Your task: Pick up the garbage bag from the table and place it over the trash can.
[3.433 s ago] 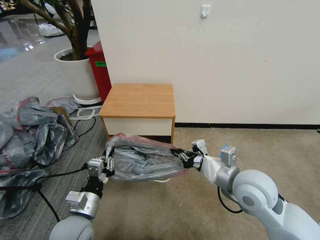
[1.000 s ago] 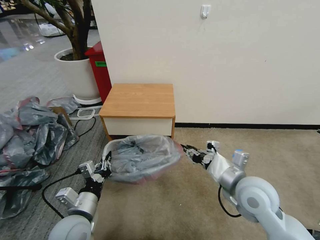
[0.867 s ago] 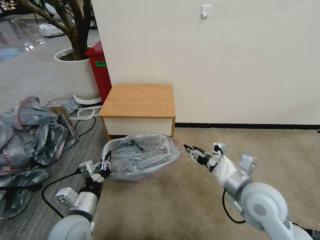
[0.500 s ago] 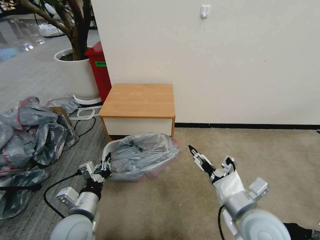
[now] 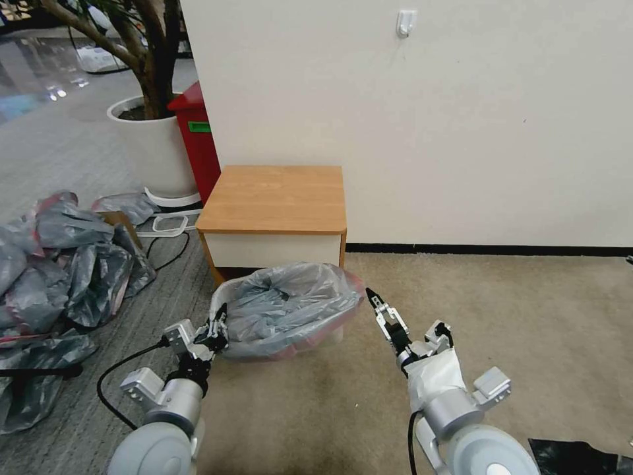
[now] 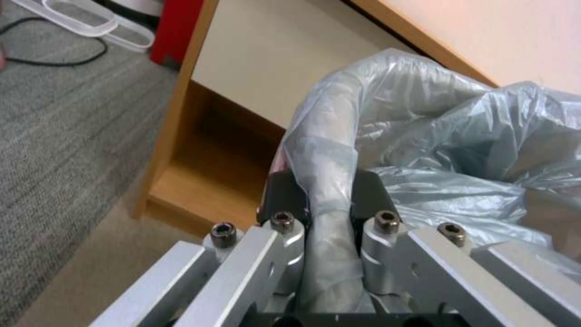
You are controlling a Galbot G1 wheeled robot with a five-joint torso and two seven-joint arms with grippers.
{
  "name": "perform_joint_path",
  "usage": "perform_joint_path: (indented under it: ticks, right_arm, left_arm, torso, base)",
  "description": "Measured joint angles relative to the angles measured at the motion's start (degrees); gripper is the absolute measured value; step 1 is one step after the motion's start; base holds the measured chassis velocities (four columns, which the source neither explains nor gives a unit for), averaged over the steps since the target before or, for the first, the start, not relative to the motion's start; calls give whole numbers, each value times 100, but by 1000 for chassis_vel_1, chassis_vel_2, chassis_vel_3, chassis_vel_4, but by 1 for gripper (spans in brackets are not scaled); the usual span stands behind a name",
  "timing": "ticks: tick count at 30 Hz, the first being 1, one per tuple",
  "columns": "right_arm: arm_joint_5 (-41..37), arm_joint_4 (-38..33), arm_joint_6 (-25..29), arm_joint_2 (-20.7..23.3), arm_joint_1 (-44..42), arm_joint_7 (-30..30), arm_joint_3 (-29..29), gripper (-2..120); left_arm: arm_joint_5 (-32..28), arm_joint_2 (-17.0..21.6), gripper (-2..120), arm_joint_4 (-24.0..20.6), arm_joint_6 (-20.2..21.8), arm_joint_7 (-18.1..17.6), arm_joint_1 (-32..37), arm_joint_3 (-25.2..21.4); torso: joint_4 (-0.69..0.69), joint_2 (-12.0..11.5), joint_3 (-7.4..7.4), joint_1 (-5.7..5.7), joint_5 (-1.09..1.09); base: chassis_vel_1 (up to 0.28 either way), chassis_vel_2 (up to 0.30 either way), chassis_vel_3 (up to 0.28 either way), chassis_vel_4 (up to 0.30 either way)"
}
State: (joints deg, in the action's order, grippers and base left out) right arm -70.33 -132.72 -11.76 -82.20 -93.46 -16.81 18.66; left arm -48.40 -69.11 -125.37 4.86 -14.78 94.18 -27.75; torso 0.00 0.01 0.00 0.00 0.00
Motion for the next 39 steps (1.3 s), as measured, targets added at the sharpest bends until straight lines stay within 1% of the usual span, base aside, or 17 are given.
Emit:
perform_joint_path:
  ticks: [1,2,3,4,5,7,10,11,15,16,17,19,20,25,28,35,39]
  right_arm:
    - [0,0,0,0,0,0,0,94]
    - [3,7,-10,-13,7,29,-26,89]
    - [5,14,-15,-21,12,40,-41,88]
    - [12,44,-29,-35,27,52,-78,80]
    - [27,73,-35,-41,41,60,-95,76]
    - [30,79,-36,-42,44,62,-98,75]
    - [54,122,-49,-55,88,87,-110,58]
    - [54,122,-49,-55,88,87,-110,58]
    - [57,123,-62,-60,105,122,-128,39]
    - [57,123,-62,-60,105,122,-128,39]
    - [57,123,-63,-67,105,130,-134,36]
    - [58,123,-64,-89,103,157,-154,27]
    - [58,123,-64,-89,103,157,-154,27]
    - [48,83,-97,-96,83,169,-182,3]
    - [30,40,-127,-92,65,169,-179,0]
    - [34,72,-137,-65,52,171,-164,0]
    - [213,161,-191,20,12,125,-117,0]
  left_arm:
    - [0,0,7,0,0,0,0,0]
    - [1,-10,7,1,21,-11,-9,10]
    - [1,-13,7,6,32,-20,-16,17]
    - [3,-20,7,16,53,-32,-31,34]
    - [5,-24,7,20,63,-38,-45,45]
    - [5,-25,7,20,66,-41,-50,49]
    - [9,-31,7,21,86,-78,-110,95]
    - [9,-31,7,21,86,-78,-110,95]
    - [12,-46,7,40,101,-117,-149,135]
    - [12,-46,7,40,101,-117,-149,135]
    - [14,-50,7,49,103,-123,-154,142]
    - [24,-60,7,66,105,-136,-159,156]
    - [24,-60,7,66,105,-136,-159,156]
    - [44,-69,7,88,111,-144,-176,185]
    - [61,-72,7,98,111,-144,-178,189]
    - [55,-76,7,82,116,-153,-182,197]
    - [-168,-79,7,16,161,-237,-185,197]
  torso:
    - [0,0,0,0,0]
    - [0,0,0,0,0]
    - [0,0,0,0,0]
    - [0,0,0,0,0]
    - [0,0,0,0,0]
    - [0,0,0,0,0]
    - [0,0,0,0,0]
    - [0,0,0,0,0]
    - [0,0,0,0,0]
    - [0,0,0,0,0]
    - [0,0,0,0,0]
    - [0,-1,0,0,0]
    - [0,-1,0,0,0]
    - [0,-1,0,0,0]
    - [0,-1,0,0,0]
    - [0,-1,0,0,0]
    - [0,-1,0,0,0]
  base:
    - [0,0,0,0]
    - [0,0,0,0]
    - [0,0,0,0]
    - [0,0,0,0]
    - [0,0,0,0]
    - [0,0,0,0]
    - [0,0,0,0]
    - [0,0,0,0]
    - [0,0,0,0]
    - [0,0,0,0]
    - [0,0,0,0]
    - [0,0,0,0]
    - [0,0,0,0]
    - [0,0,0,0]
    - [0,0,0,0]
    - [0,0,0,0]
    - [0,0,0,0]
